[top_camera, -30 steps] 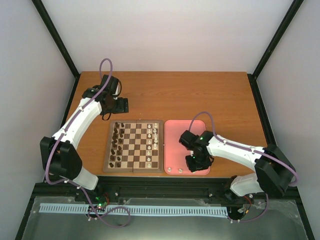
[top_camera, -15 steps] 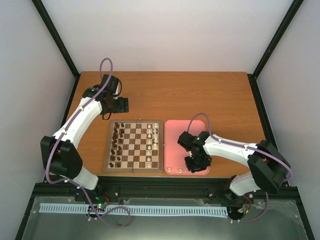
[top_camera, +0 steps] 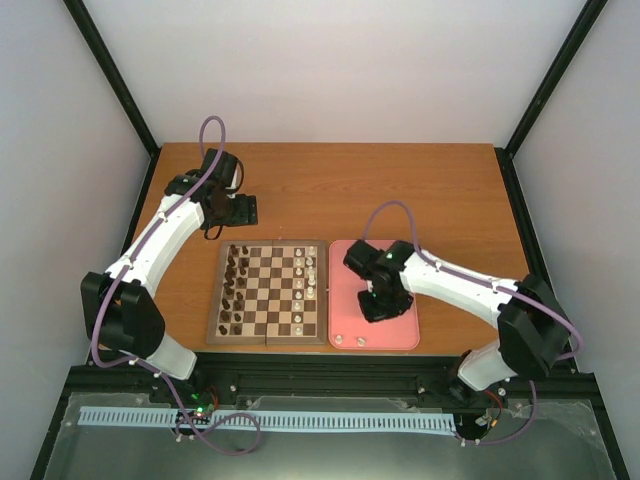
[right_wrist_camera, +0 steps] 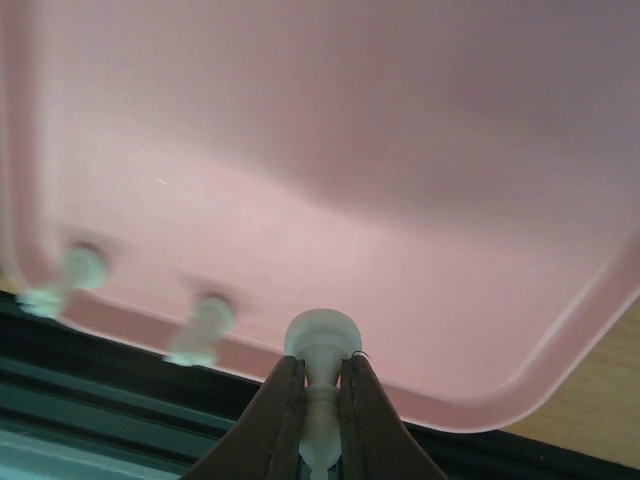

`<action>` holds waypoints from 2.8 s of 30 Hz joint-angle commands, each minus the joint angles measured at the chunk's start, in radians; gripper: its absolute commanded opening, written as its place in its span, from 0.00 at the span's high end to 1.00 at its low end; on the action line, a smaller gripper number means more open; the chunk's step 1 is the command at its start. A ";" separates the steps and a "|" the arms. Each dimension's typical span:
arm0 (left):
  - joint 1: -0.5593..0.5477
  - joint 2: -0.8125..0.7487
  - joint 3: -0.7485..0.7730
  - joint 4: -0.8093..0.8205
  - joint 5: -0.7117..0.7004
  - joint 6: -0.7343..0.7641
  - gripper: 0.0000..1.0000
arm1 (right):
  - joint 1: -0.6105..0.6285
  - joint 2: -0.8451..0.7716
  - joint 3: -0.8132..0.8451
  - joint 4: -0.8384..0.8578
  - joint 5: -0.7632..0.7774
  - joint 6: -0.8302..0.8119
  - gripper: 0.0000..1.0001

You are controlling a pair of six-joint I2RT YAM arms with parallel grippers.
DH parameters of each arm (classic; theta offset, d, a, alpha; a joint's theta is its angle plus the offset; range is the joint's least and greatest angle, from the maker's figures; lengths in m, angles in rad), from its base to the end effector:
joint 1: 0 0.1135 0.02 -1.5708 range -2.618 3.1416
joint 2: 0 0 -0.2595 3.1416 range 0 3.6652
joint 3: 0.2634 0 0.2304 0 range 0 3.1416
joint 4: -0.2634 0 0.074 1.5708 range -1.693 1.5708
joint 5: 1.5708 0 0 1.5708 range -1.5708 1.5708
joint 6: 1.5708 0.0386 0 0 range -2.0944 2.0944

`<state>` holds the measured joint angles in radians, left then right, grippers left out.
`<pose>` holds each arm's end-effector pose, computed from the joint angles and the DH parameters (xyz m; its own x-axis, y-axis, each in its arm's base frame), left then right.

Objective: Set up the chess pieces on the board
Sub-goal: Pick up the chess piece from the storage box, then place the chess piece on the chessboard.

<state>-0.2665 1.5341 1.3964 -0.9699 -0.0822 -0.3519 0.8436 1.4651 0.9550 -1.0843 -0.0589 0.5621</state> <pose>0.2799 -0.0731 0.3011 -0.8884 -0.1135 -0.4447 -0.0843 0.9928 -0.0851 0.1402 0.1609 0.2028 -0.9593 -0.2777 0.0513 -0.2760 0.9604 0.0372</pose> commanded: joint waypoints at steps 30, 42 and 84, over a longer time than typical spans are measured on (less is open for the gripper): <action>-0.002 -0.055 -0.045 -0.002 0.040 0.027 0.00 | 0.141 0.500 0.590 0.058 -0.135 -0.100 0.97; -0.002 -0.059 -0.047 -0.004 0.029 0.031 0.00 | 0.150 0.537 0.591 0.055 -0.164 -0.112 0.95; -0.002 -0.060 -0.048 -0.004 0.010 0.033 0.00 | 0.157 0.296 0.398 0.086 -0.191 -0.088 0.97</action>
<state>-0.2668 1.4998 1.3373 -0.9695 -0.0616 -0.3359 0.9901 1.7676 1.4162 -1.0264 -0.2222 0.4530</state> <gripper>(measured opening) 0.998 0.052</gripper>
